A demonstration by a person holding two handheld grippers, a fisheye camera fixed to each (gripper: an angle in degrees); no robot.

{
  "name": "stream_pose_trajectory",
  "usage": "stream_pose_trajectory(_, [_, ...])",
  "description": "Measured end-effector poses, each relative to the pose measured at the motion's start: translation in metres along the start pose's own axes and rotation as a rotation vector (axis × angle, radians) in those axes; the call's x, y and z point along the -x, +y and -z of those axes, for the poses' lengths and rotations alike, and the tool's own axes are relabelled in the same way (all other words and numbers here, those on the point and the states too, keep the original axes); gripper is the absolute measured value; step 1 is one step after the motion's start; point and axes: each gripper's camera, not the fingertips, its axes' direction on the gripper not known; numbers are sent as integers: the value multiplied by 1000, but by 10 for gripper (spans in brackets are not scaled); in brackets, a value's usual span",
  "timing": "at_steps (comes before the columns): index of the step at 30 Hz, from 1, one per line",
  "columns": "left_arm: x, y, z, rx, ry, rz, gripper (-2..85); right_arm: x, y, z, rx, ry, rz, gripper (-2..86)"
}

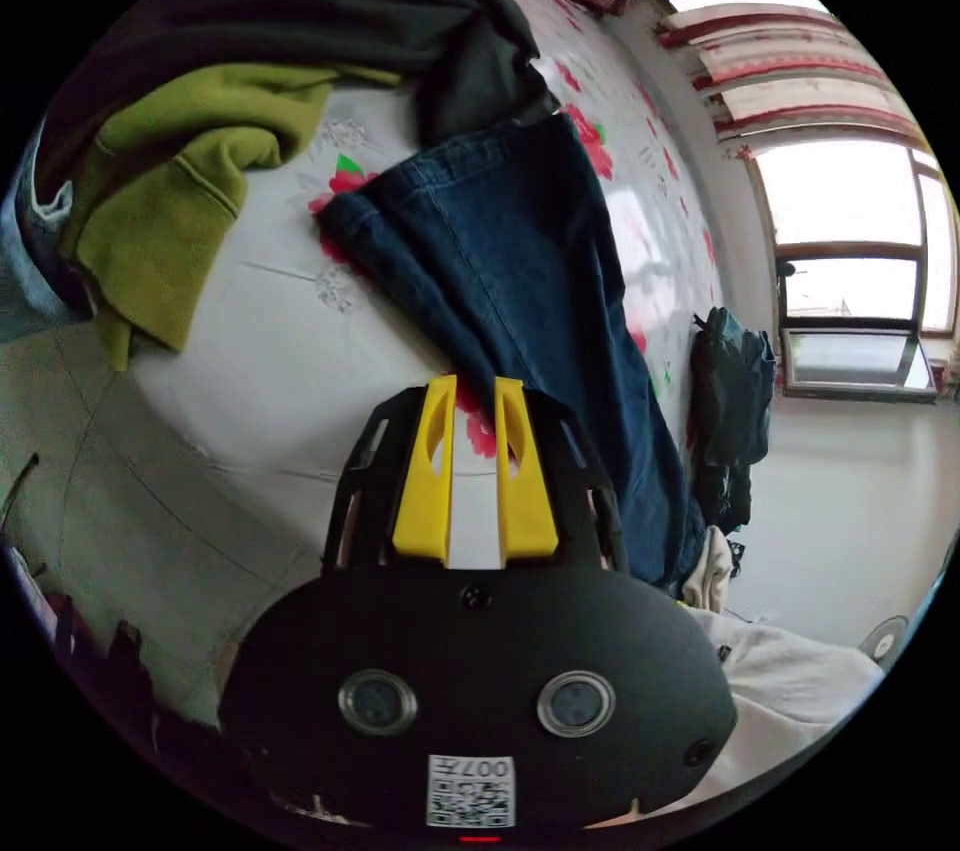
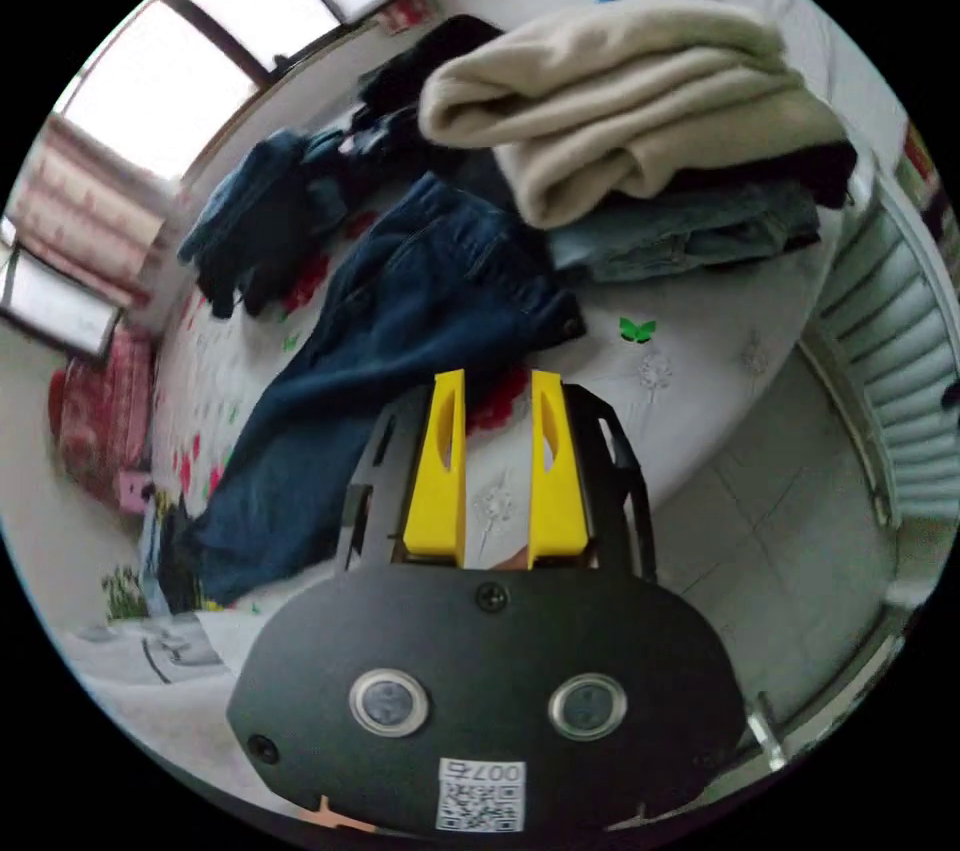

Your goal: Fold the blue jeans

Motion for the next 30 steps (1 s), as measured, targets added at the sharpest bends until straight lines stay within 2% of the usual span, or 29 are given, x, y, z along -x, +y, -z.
stream_pose_trajectory(3, [-4,-12,7,-34,-12,-41,69,47,26,-10,94,-104,225,49])
stream_pose_trajectory(7, [-7,-36,-3,-14,-10,-31,77,103,68,-36,167,-96,426,50])
stream_pose_trajectory(11, [-15,-54,-13,22,-54,-41,68,164,111,-68,243,-15,661,54])
stream_pose_trajectory(15, [-14,-63,-13,31,-71,-43,55,209,138,-90,214,127,830,41])
stream_pose_trajectory(19, [-10,-74,-10,42,-74,-27,38,228,136,-94,149,237,808,19])
stream_pose_trajectory(24, [-6,-83,-6,41,-80,-17,15,203,150,-39,52,99,742,3])
stream_pose_trajectory(30, [8,-92,0,18,-48,4,4,155,183,-39,136,130,621,5])
